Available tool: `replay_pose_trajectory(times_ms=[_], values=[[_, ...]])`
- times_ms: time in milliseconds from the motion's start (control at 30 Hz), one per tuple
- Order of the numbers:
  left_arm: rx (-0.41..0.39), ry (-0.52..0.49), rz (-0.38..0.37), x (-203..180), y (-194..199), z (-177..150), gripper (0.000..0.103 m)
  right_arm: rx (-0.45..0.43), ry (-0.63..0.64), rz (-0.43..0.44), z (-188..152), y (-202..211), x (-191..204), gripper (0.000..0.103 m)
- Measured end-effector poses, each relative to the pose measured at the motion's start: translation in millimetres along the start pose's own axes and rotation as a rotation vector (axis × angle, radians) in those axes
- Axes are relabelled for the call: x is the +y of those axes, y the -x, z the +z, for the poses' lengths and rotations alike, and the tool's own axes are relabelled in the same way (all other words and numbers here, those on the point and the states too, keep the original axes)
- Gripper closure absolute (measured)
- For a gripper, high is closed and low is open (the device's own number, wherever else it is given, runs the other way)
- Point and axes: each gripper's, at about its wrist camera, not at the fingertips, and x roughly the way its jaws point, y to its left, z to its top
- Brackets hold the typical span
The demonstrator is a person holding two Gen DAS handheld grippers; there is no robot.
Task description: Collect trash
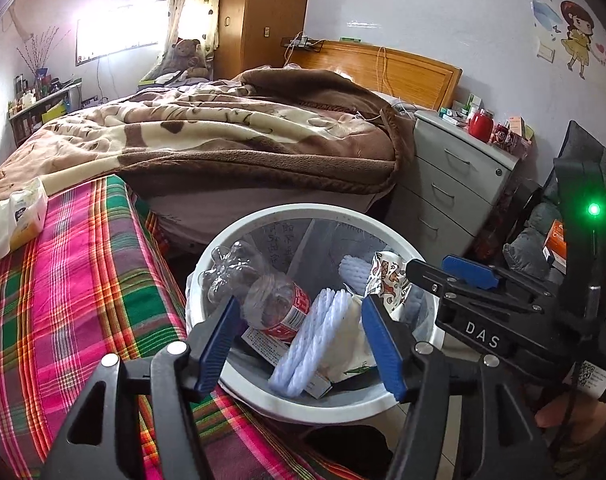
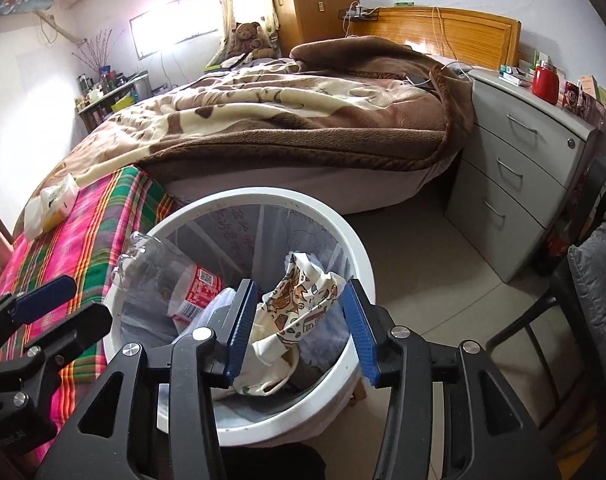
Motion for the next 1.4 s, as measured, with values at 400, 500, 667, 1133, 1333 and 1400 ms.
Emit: replay_pose_trajectory(times_ms=[400,500,667,1133,1333,1400], values=[[-0.054,0.047,0.09,10,36,-19,0.029,-0.099,-0.006,0.053,-16,33,14,0.056],[-0.077,0.069,0.125,16,50,-27,0.029,-0.139,0.002,0.065,-23,47,20,0.053],[-0.115,0.068,0.185,19,68,-40,0.024,-0.187,0.024,0.076,-31,64,31,0.047],[-0.194,0.038,0.264,14,98,-62,0.023,-0.245,0.02,0.08,-54,86,42,0.046],[-0.184,0.047,0.285,15,97,-65,0.023,-0.24,0.007,0.084,-56,85,42,0.046],[-0.184,0.049,0.289,14,97,-66,0.023,-0.238,0.007,0.086,-58,85,43,0.046]])
